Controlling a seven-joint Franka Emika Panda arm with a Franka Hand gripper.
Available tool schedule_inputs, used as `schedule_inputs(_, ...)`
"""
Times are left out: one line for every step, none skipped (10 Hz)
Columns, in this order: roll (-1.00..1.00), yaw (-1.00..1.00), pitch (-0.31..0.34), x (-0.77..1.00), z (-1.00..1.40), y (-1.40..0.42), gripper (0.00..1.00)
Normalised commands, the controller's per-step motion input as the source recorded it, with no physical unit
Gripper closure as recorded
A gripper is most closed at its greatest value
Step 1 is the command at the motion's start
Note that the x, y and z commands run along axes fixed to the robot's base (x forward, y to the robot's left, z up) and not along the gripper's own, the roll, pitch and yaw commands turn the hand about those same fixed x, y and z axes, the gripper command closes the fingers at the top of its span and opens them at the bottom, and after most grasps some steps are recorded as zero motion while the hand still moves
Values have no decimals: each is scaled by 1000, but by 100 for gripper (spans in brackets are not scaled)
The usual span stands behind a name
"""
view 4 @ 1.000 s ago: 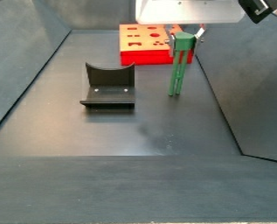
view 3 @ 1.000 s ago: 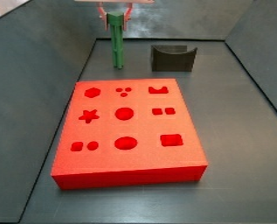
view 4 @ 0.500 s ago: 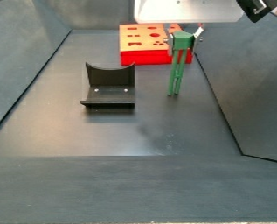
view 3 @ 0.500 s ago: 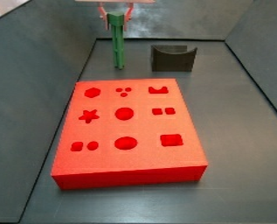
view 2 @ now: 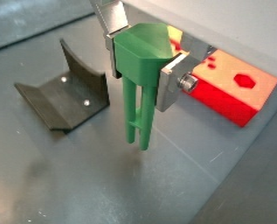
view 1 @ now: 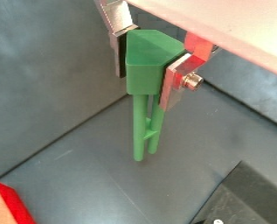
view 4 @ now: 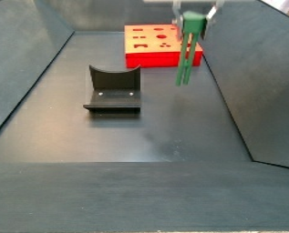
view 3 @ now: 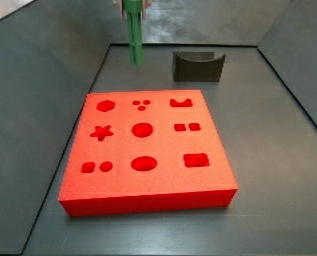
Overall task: Pick up the 3 prong object. Move up. Move to above the board. Insert the 3 prong object.
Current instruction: Move up, then move to above the board.
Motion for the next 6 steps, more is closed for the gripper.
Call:
schedule_inputs(25,-9,47,-4,173,12,100)
schedule_inputs(-86,-93,251,-108,1000,170,100)
schedule_inputs(-85,-90,252,-108,1000,171,100)
schedule_inputs(-78,-82,218,-99,1000,162,100)
schedule_inputs(-58,-59,153,-83,1000,142,100)
schedule_inputs(-40,-46,114,-75,1000,138,100)
